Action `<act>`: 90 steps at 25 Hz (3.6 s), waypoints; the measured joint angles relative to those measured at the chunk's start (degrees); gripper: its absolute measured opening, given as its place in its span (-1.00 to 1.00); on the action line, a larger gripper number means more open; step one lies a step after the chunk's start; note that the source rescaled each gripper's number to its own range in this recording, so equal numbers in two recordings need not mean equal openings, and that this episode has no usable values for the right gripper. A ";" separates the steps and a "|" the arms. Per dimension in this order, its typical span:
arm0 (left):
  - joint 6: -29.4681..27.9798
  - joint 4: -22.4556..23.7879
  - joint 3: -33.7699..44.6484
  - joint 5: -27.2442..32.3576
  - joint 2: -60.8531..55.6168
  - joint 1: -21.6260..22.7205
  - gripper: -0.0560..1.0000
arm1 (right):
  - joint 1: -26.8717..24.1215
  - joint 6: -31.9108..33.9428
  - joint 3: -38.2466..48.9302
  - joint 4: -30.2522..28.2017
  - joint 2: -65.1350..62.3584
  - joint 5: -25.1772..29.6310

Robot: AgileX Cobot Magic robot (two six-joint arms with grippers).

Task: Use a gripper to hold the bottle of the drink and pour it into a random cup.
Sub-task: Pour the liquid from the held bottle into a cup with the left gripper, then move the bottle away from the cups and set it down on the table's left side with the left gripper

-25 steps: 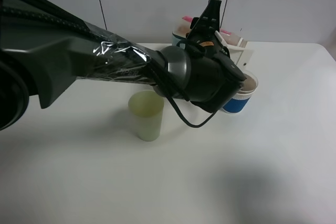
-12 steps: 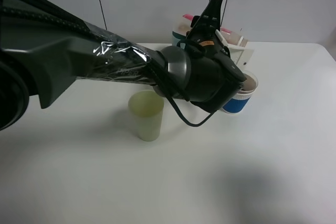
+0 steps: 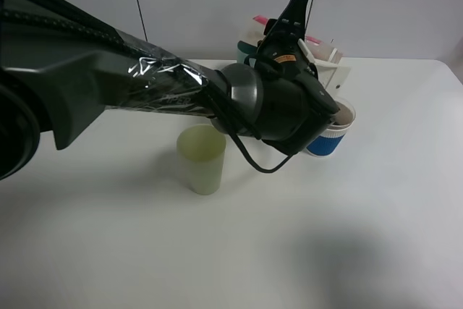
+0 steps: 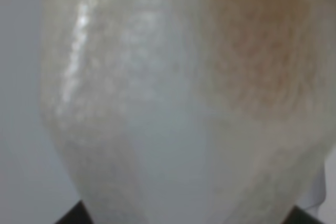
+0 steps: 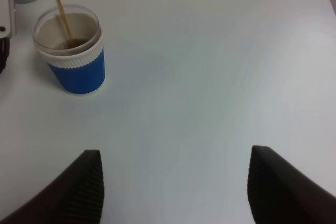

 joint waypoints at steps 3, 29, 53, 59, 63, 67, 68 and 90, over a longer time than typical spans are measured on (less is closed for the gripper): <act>0.16 0.58 0.00 -0.07 0.00 0.00 -0.89 | 0.00 0.00 0.00 0.00 0.00 0.00; 0.18 3.90 0.00 -1.23 0.00 0.00 -0.89 | 0.00 0.00 0.00 0.00 0.00 0.00; 0.23 3.92 0.00 -1.30 0.00 -0.12 -0.89 | 0.00 0.00 0.00 0.00 0.00 0.00; 0.18 -0.70 0.00 0.39 0.00 -0.12 -0.89 | 0.00 0.00 0.00 0.00 0.00 0.00; -0.08 -7.20 0.00 5.04 -0.72 -0.12 -0.89 | 0.00 0.00 0.00 0.00 0.00 0.00; -2.96 -12.66 0.00 11.97 -3.28 0.01 -0.89 | 0.00 0.00 0.00 0.00 0.00 0.00; -4.42 -13.45 0.00 13.95 -4.25 0.23 -0.89 | 0.00 0.00 0.00 0.00 0.00 0.00; -80.10 7.95 19.20 59.66 -27.26 19.12 -0.89 | 0.00 0.00 0.00 0.00 0.00 0.00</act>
